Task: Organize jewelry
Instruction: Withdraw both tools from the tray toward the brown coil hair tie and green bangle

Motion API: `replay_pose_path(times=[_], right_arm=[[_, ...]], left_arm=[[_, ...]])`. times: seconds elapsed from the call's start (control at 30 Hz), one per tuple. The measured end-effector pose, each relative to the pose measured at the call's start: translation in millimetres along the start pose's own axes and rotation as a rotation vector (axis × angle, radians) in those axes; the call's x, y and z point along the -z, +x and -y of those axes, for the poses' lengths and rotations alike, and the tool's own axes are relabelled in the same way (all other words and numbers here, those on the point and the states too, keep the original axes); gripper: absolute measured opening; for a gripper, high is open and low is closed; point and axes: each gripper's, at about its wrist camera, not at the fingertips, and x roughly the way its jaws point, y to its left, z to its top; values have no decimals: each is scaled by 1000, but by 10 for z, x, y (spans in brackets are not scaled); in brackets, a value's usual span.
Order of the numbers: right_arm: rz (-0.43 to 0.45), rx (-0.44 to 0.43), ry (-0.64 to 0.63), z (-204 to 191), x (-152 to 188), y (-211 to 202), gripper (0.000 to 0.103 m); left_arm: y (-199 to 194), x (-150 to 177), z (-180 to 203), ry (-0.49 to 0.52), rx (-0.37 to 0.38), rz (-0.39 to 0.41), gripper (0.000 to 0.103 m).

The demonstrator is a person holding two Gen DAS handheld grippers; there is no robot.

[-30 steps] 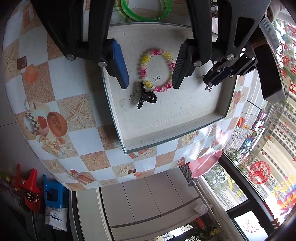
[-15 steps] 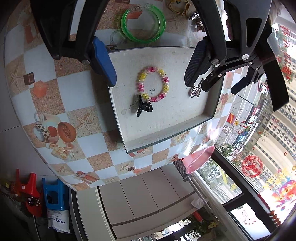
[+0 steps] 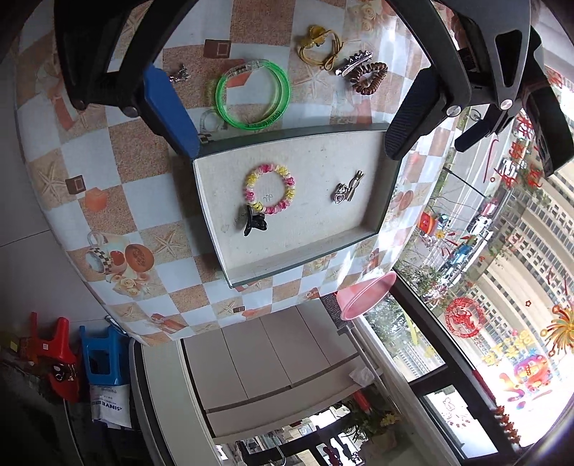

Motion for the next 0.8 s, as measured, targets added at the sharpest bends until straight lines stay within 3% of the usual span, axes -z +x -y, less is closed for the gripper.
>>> replay_pose_path(times=[0.3, 0.8], right_arm=[[19, -4, -30, -197, 204, -340, 103], [-61, 23, -51, -247, 685, -504, 103]], left_arm=[[-350, 435, -82, 22, -27, 33, 103], [-286, 1024, -350, -52, -3, -68, 103]])
